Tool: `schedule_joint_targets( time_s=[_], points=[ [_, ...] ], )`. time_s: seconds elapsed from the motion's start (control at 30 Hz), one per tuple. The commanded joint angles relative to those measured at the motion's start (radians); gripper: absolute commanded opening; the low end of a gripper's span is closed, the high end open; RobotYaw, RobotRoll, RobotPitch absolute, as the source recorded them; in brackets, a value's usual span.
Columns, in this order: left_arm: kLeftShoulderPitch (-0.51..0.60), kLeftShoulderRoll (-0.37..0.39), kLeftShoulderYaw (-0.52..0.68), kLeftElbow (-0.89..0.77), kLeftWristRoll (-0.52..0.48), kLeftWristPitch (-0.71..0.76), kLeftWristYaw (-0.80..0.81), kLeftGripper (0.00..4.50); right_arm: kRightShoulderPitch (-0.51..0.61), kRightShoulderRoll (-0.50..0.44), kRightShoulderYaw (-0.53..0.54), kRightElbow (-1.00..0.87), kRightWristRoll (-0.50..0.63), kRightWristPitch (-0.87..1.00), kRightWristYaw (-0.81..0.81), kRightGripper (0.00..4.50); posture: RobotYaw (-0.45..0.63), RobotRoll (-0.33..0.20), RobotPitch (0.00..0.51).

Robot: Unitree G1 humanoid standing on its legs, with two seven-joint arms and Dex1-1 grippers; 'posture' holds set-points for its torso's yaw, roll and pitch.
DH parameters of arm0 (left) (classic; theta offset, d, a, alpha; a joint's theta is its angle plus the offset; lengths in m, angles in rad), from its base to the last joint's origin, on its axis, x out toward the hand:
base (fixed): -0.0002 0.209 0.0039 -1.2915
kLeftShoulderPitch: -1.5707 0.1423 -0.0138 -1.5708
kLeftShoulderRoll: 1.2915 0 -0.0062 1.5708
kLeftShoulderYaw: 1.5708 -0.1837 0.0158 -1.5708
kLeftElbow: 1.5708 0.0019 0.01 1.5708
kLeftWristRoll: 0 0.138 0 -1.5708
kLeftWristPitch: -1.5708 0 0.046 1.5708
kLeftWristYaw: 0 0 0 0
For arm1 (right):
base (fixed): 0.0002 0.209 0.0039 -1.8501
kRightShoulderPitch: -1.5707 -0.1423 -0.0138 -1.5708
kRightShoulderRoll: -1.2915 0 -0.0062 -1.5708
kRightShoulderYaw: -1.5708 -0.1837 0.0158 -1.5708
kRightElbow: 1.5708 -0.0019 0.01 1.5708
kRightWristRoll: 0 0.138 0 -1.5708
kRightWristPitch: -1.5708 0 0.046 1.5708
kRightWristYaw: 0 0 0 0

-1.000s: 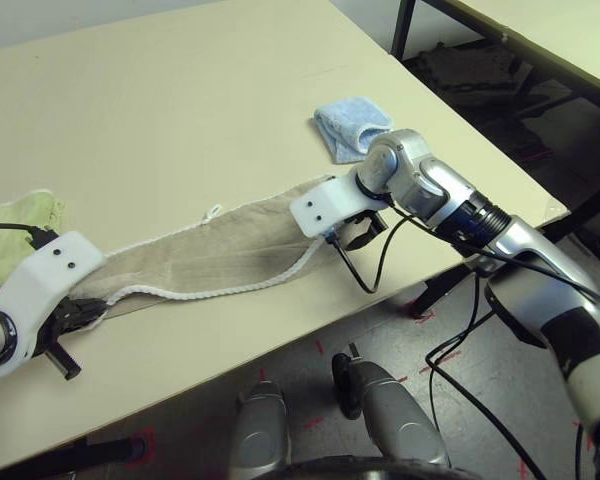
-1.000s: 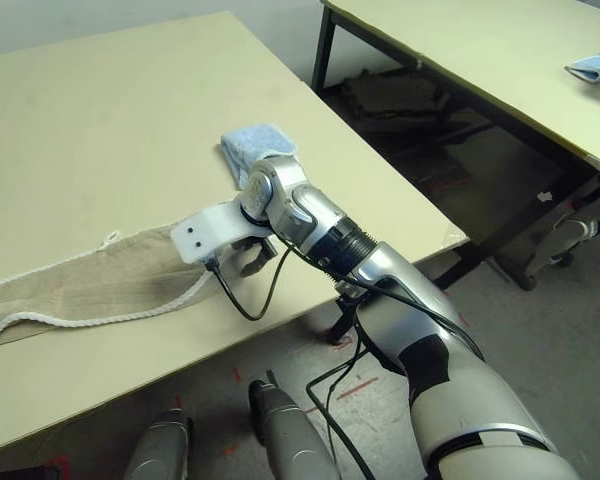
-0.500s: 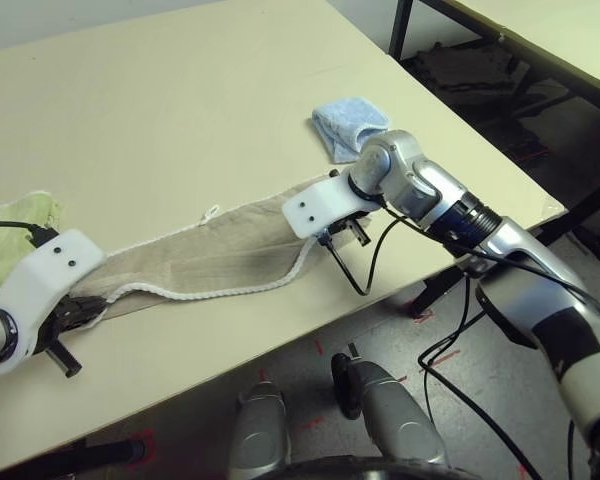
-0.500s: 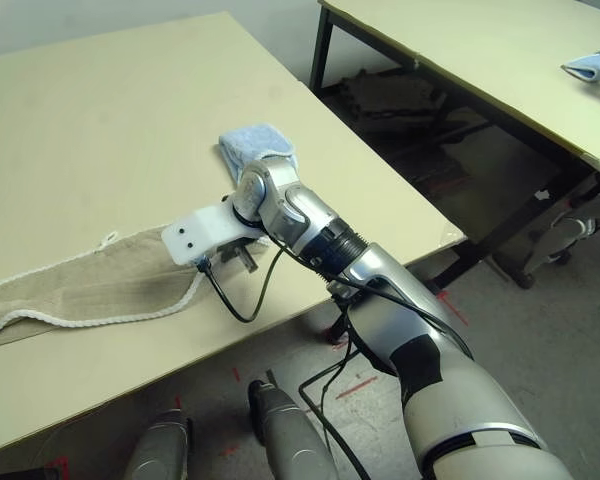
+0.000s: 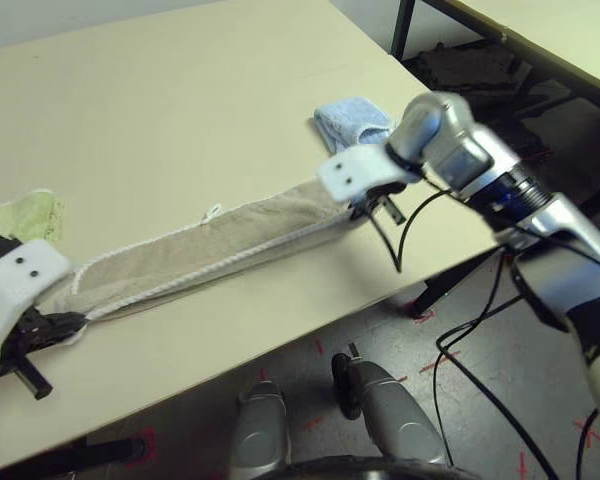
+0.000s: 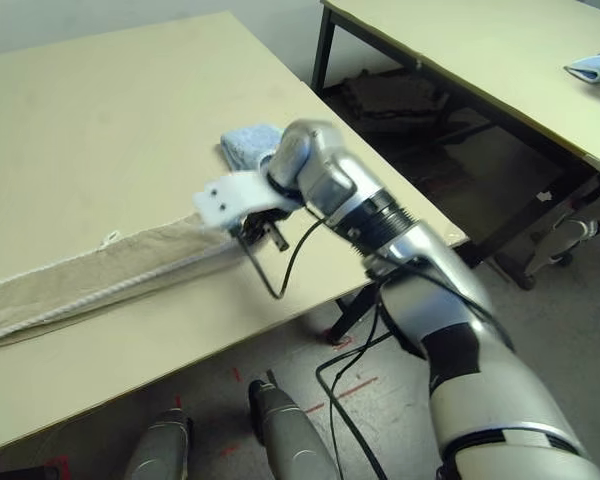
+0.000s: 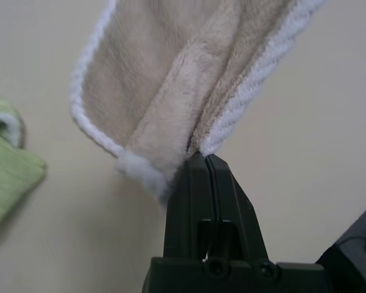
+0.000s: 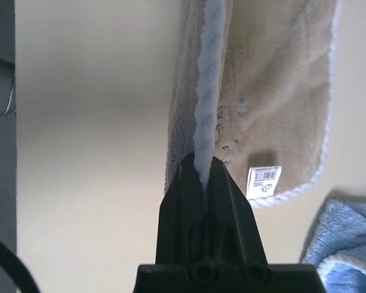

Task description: Fold the towel and set it aside.

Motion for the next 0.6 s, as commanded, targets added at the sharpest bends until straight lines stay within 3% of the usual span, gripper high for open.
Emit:
schedule_joint_targets(
  time_s=[0.03,0.13,0.3,0.43,0.5,0.6],
  points=[
    [0.027,-0.022,0.062,-0.049,-0.047,0.03,-0.054,0.0,-0.002,-0.043,0.029,0.022,0.098,-0.026,0.008,0.04,-0.02,0.0,0.178],
    [0.08,-0.022,0.097,-0.121,-0.098,0.094,-0.119,0.0,-0.016,-0.108,0.119,-0.024,0.209,0.001,0.008,0.04,-0.02,0.0,0.181],
    [0.303,-0.025,0.203,-0.27,-0.175,0.162,-0.323,0.0,-0.07,-0.256,0.341,-0.131,0.434,0.051,0.008,0.04,-0.01,0.0,0.182],
    [0.271,0.041,0.292,-0.279,-0.332,0.276,-0.433,0.0,-0.153,-0.294,0.48,-0.146,0.613,0.118,0.008,0.04,-0.01,0.0,0.186],
    [0.146,0.133,0.241,-0.139,-0.352,0.286,-0.391,0.0,-0.188,-0.148,0.393,0.081,0.555,0.095,0.007,0.04,-0.01,0.0,0.186],
    [-0.001,0.251,0.068,0.153,-0.22,0.097,-0.271,0.0,-0.271,0.097,0.223,0.492,0.421,0.011,-0.227,0.04,-0.02,0.0,0.191]
  ],
)
